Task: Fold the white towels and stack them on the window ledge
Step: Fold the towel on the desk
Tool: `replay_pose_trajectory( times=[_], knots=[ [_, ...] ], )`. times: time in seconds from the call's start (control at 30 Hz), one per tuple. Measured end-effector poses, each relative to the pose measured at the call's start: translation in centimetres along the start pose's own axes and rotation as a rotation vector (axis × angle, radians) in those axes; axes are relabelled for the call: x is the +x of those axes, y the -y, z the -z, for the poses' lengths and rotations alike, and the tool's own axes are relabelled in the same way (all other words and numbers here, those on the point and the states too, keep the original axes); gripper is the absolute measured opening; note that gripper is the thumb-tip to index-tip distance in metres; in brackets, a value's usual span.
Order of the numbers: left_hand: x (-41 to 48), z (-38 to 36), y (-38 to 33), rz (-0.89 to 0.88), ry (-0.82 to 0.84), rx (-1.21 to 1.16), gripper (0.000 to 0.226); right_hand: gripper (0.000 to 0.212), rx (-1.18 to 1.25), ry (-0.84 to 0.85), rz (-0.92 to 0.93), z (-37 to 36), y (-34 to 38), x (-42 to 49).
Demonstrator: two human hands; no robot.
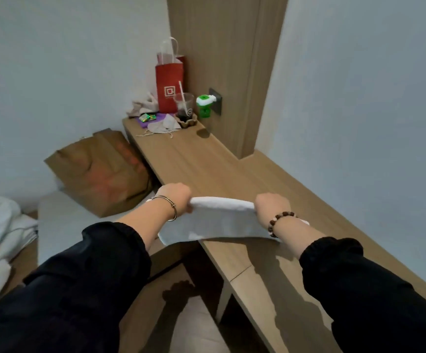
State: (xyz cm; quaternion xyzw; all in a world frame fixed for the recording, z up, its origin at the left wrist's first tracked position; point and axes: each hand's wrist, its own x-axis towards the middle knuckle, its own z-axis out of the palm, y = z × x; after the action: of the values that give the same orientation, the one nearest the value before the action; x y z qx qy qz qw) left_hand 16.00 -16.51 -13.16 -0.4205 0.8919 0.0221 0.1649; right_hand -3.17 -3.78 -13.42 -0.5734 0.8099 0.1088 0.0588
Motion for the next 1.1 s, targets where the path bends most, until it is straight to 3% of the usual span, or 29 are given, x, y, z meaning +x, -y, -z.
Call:
replay_pose_trajectory(
  times=[0.13, 0.33, 0.63, 1.0, 1.1],
  knots=[
    [-3.5, -1.8, 9.6, 0.211, -0.032, -0.074, 0.019, 0.022, -0.035, -0.069, 0.172, 2.8, 8.6, 3.5],
    [-11.0, -6.9, 23.7, 0.555, -0.055, -0.184, 0.024, 0.02, -0.098, -0.19, 0.446, 4.4, 23.3, 7.9],
    [-24.5, -15.5, 35.2, 0.911, 0.039, -0.236, 0.021, 0.03, -0.151, -0.27, 0.829, 3.4, 43.7, 9.5],
    [-29.7, -25.6, 47.5, 1.246, 0.341, -0.372, 0.024, 0.027, -0.253, -0.111, 1.054, -1.9, 62.9, 16.2],
    [-29.5, -28.1, 50.3, 1.343, 0.331, -0.479, 0.021, 0.027, -0.278, -0.043, 1.064, -3.0, 66.7, 18.6]
  ],
)
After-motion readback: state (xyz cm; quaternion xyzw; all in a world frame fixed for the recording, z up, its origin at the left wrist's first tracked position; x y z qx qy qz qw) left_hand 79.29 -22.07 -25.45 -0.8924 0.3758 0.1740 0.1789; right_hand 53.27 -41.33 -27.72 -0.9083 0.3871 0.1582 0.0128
